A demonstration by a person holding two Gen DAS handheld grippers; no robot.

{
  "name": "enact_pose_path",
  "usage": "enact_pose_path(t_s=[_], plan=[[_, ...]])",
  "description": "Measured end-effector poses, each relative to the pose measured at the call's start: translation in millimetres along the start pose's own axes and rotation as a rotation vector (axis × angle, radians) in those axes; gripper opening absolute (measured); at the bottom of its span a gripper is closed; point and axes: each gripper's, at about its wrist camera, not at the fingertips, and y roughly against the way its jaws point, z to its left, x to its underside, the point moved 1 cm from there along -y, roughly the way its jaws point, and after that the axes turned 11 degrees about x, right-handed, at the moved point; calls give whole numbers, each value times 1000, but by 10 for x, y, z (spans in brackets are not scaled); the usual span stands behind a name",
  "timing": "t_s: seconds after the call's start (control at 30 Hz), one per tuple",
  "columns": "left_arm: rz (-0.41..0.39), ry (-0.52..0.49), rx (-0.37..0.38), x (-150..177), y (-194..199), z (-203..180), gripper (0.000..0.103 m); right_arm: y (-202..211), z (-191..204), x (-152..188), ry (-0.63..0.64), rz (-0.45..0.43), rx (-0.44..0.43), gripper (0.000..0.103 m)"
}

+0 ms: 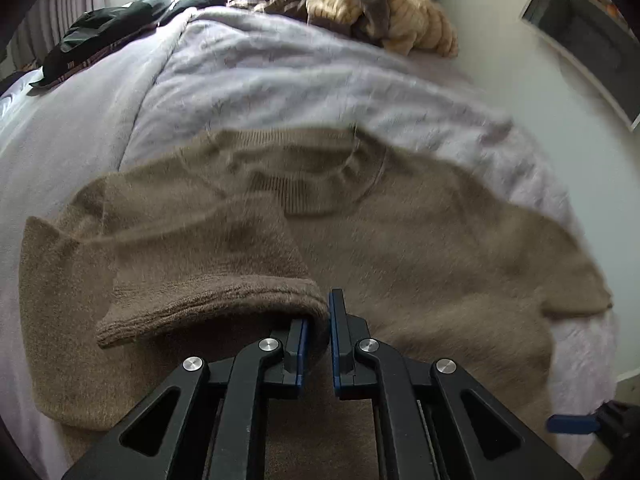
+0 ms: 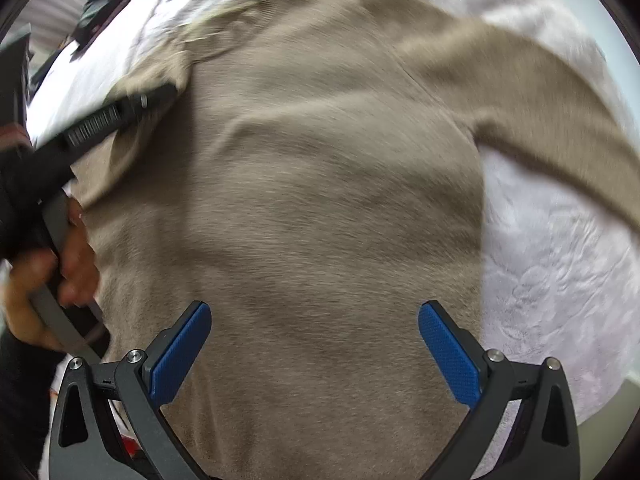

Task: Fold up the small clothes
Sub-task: 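Open the left tool and release the folded sleeve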

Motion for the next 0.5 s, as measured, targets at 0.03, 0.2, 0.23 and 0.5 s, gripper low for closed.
enact_pose_path(t_s=[0.03,0.2,0.23,0.5], plan=[[20,-3,-15,28,-34,9,11,-29,-60,-14,-23,7,-26,103],[-42,-21,-156,102,302,90,75,-6,-146,-169,-75,-30,-146,103],[-60,-23,-159,105,402,114,75,30,-96,-228,-56,-51,-155,103],[-157,99,-311,264,1263,914,75,356,1204,-636,430,-317,95,103]])
